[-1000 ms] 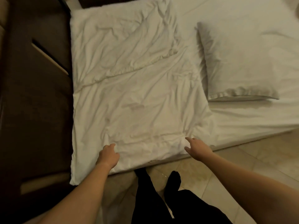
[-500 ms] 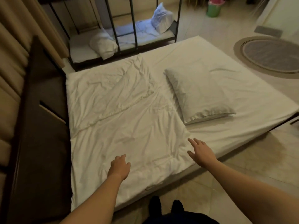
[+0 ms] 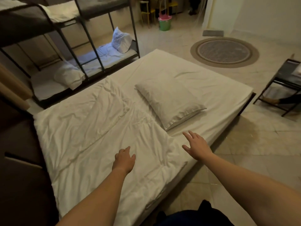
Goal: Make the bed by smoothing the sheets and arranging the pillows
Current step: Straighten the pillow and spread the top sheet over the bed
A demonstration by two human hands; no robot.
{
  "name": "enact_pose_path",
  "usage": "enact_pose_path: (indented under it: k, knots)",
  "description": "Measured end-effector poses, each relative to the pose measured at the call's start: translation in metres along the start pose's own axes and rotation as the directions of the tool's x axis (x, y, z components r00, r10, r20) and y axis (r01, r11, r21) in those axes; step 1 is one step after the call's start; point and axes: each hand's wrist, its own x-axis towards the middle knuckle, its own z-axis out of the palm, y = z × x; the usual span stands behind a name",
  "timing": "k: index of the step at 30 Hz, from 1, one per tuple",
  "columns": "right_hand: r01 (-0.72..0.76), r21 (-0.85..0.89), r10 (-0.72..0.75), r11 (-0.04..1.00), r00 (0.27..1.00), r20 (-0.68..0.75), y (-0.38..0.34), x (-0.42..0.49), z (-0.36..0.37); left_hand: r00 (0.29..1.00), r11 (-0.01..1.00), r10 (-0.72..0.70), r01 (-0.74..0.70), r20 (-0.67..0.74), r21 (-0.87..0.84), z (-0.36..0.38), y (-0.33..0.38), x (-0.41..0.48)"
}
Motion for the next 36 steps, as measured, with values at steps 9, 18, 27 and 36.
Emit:
enact_pose_path:
  k: [9,18,27,36]
  knots:
    - [-0.059,0.019,0.06,0.998,0.997,-0.042,0.098,0.025,-0.038,0.995,0.995,0.103,-0.103,-0.014,-0.006,0.017,0.121,0.036]
    - [-0.165,0.115,0.171,0.98,0.984,-0.047,0.246,0.046,-0.091,0.98,0.981,0.194,-0.194,-0.035,-0.022,0.06,0.282,0.072]
    - [-0.263,0.186,0.276,0.947,0.96,-0.051,0.368,0.06,-0.132,0.948,0.948,0.318,-0.318,0.007,-0.008,0.099,0.441,0.113]
    - [-0.353,0.213,0.372,0.911,0.926,-0.059,0.47,0.144,-0.168,0.915,0.915,0.399,-0.402,0.065,0.042,0.12,0.578,0.217]
